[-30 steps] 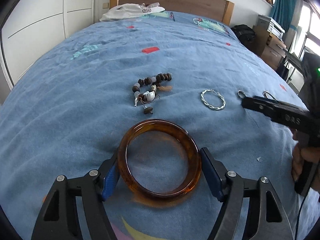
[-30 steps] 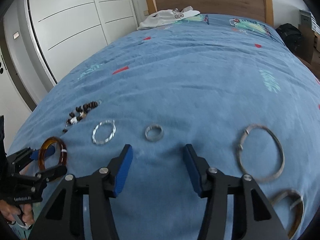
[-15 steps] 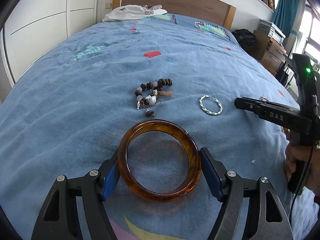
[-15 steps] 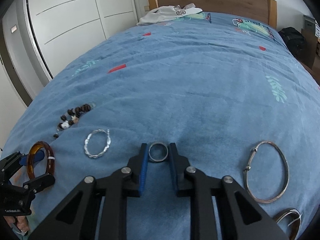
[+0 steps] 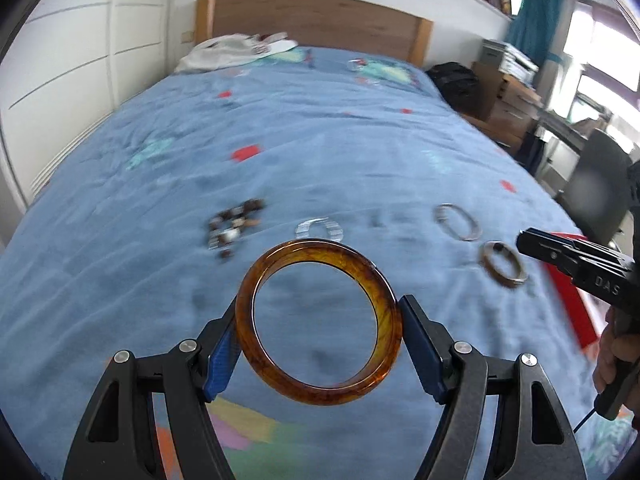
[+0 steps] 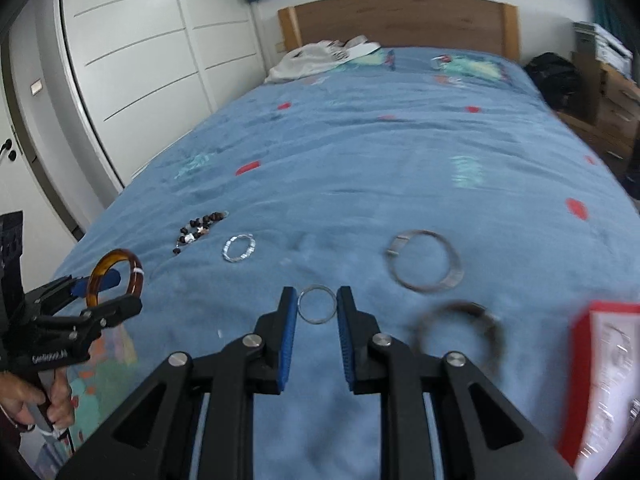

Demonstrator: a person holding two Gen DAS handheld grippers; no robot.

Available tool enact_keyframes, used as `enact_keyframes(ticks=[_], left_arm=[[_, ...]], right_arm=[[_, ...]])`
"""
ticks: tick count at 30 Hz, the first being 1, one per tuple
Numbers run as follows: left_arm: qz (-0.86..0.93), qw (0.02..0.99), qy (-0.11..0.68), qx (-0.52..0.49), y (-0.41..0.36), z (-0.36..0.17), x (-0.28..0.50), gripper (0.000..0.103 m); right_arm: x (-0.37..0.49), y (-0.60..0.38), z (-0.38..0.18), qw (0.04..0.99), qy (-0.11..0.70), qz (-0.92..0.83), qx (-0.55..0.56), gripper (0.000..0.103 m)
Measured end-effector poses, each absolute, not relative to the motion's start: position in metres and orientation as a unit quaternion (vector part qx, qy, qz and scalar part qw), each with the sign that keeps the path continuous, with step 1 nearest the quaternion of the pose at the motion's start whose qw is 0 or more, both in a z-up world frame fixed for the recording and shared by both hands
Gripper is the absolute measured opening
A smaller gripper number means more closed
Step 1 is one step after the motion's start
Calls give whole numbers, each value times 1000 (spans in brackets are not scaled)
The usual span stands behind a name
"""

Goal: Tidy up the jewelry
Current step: 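Carry the amber bangle and silver ring into the red box and release both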

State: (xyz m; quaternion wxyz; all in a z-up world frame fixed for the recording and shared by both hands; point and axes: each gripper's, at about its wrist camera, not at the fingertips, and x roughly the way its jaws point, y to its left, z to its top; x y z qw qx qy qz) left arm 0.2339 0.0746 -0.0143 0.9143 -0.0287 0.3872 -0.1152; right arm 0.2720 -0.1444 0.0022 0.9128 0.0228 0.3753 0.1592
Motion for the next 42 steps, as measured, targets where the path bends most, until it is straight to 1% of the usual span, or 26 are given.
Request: enact_keyframes(ticks=[5,10,15,21,31,42], left_arm=[[-175,909,379,-20,14,7,221,73],[-237,897,374,-16,-62,21,214,73],[-296,879,373,-5,-141,25,212,73],[-351,856,380,9,-228,19,212,73],[-375,824,423,38,-310,-23,214,73],[-360,807,461,74,-339,-56,228,73]], right_arm=[[230,-212,27,922,371,112,21,19],[203,-293,36,923,380,53,10,19],[198,-355,30,917,399,23,-13,19],[217,-410,10,901,429,50,-32,19],[250,-451,-38,868,477,119,-65,19],[274,-455,-57,841,492,190,-117,19]])
